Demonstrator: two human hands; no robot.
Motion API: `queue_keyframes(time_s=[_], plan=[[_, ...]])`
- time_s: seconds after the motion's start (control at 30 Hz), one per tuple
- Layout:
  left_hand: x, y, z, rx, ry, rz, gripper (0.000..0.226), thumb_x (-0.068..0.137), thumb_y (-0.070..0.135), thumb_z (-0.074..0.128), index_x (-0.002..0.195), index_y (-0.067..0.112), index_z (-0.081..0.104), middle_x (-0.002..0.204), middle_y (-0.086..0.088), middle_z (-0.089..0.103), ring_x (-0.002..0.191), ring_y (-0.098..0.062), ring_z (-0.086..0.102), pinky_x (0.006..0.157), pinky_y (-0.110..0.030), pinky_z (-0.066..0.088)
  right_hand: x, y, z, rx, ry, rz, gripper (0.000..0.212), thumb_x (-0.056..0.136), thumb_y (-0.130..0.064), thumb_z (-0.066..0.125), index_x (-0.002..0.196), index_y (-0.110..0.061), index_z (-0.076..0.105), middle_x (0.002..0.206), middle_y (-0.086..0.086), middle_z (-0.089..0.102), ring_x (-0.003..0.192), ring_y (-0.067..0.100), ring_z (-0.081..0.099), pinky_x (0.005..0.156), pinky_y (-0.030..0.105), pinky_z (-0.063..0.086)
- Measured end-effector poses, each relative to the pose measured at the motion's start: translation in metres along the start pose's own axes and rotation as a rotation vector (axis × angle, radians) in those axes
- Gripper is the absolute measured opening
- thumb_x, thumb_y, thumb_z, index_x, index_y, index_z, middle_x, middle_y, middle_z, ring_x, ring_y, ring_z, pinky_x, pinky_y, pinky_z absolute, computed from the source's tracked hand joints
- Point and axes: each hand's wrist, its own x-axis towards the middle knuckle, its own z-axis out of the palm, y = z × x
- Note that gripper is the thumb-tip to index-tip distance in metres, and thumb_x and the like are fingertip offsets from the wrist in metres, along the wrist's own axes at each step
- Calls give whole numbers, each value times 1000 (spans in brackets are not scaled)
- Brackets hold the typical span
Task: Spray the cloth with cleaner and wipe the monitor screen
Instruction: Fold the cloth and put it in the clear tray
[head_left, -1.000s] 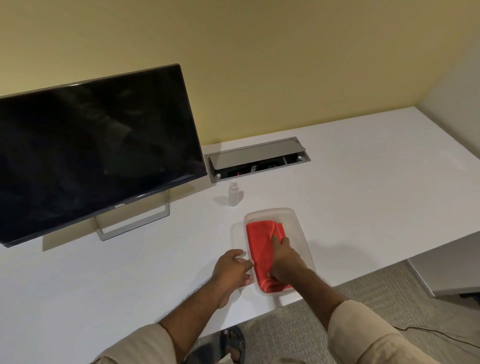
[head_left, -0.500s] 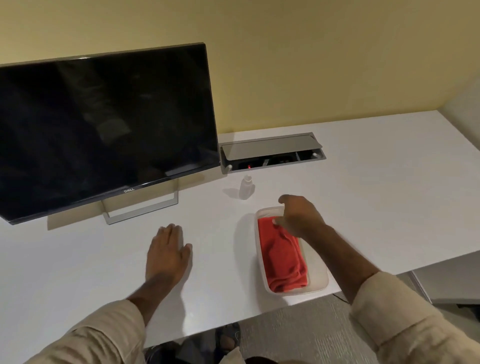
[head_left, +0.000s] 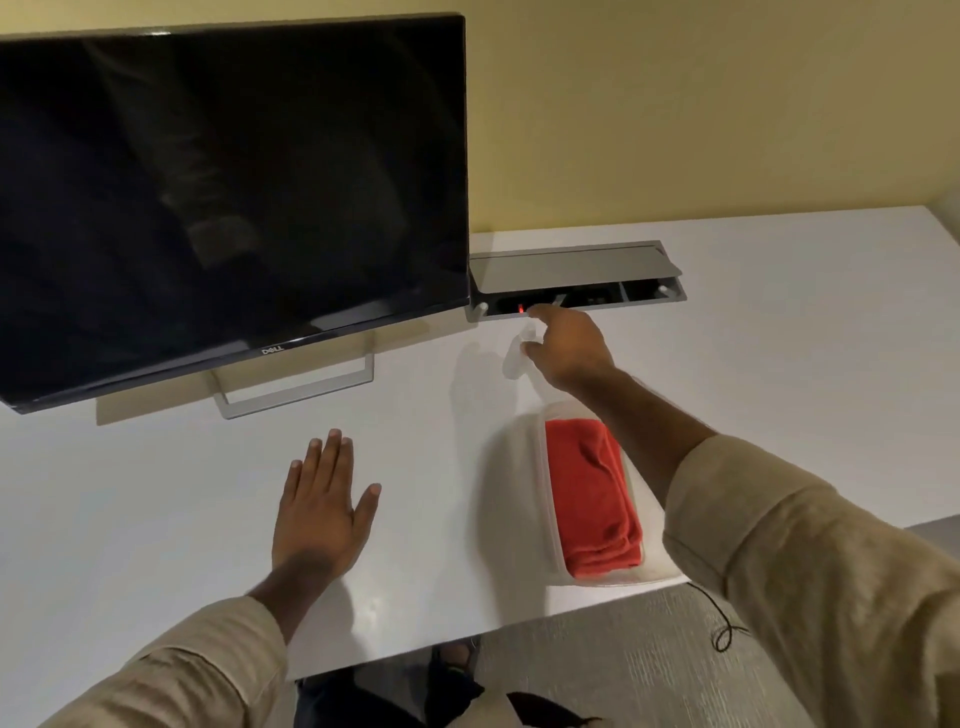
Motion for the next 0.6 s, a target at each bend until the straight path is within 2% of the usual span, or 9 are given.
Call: queue_keyframes(time_s=[0.17,0.3,0.47,0.53,0.6], plan=[[0,-1,1,-3,4,0,79,98,64,5,161,16,4,169,0,-5,156,-19,-9,127,-40,3,5,-2,14,24,10,29,29,93,-16,61,122,-12,64,123,12,66,111,29,61,92,31,45],[0,-3,2,0,2,0,78,98,64,6,161,16,4,169,1,-5,156,-19,-9,127,-40,4,-1,-1,10,47,63,59,25,95,-16,59,118,-8,64,119,14,66,109,32,60,90,35,48],[1,-2,1,-5,1,1,79,98,64,6,161,16,5,169,0,-5,156,-19,-8,127,-41,5,-24,8,-20,135,238,-28,16,92,-15,59,100,-4,68,95,13,71,87,29,64,73,34,48],[0,-1,0,-5,3,2,81,97,65,4,161,15,5,169,0,-5,156,-20,-8,127,-41,5,-41,18,-34,163,327,-44,14,90,-15,61,95,-4,69,89,12,71,79,23,60,67,30,40],[-1,0,-1,-17,6,5,82,96,65,4,160,14,7,169,-1,-3,156,-21,-6,127,-42,6,-59,28,-45,176,390,-33,14,89,-16,63,94,-5,70,88,10,71,76,15,54,67,24,32]])
